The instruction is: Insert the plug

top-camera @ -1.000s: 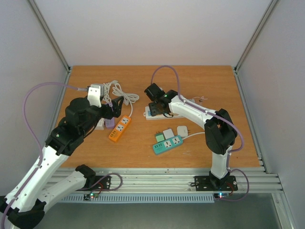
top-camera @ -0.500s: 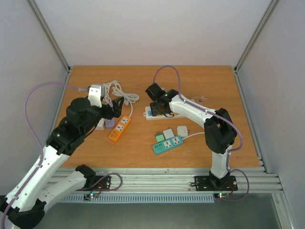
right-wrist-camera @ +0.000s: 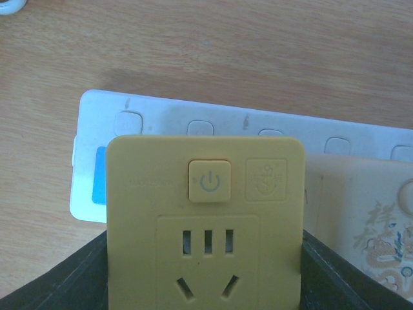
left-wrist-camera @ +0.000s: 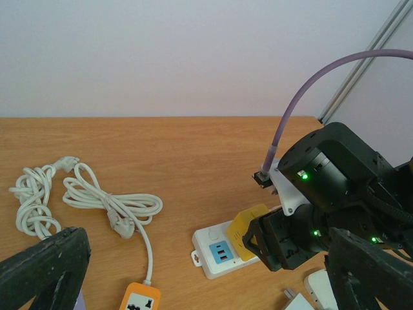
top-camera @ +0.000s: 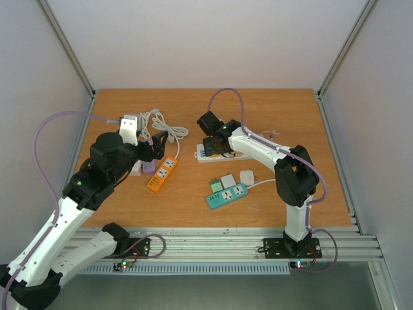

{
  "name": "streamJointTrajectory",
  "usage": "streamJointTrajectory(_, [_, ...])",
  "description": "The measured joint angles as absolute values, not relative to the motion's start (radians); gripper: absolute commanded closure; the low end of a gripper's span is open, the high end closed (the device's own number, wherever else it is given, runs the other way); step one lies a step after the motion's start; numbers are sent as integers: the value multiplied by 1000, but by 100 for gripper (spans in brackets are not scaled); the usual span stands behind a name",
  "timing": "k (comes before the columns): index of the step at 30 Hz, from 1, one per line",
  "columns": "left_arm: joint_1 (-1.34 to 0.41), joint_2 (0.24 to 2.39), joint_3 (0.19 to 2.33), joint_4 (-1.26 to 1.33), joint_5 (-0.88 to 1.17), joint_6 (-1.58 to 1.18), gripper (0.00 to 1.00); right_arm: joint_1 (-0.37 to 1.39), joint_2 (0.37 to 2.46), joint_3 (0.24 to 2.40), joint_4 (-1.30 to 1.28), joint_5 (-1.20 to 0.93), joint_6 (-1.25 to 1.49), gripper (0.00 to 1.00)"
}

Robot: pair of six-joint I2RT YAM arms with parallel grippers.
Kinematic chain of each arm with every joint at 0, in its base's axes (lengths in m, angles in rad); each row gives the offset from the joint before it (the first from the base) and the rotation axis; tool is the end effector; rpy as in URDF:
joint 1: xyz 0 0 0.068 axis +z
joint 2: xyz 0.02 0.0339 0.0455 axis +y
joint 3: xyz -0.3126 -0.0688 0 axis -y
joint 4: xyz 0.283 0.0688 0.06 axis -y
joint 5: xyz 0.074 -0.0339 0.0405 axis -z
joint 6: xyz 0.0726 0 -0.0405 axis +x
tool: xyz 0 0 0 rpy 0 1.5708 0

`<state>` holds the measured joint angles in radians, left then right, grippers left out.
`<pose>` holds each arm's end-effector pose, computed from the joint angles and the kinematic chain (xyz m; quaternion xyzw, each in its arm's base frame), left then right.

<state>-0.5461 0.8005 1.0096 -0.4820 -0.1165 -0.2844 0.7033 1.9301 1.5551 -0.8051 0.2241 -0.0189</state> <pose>0.1816 -0.1005 0.4159 0.0689 0.7932 -0.2010 0.5708 0.3692 0.2919 0.2244 -0.3241 0.9196 -0.0386 0.2185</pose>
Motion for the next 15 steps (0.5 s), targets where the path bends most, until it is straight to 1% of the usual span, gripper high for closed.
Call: streamJointTrajectory(15, [-546,806,1000,-482,-116,-285,1,704,1961,1589,-832,244,22,49])
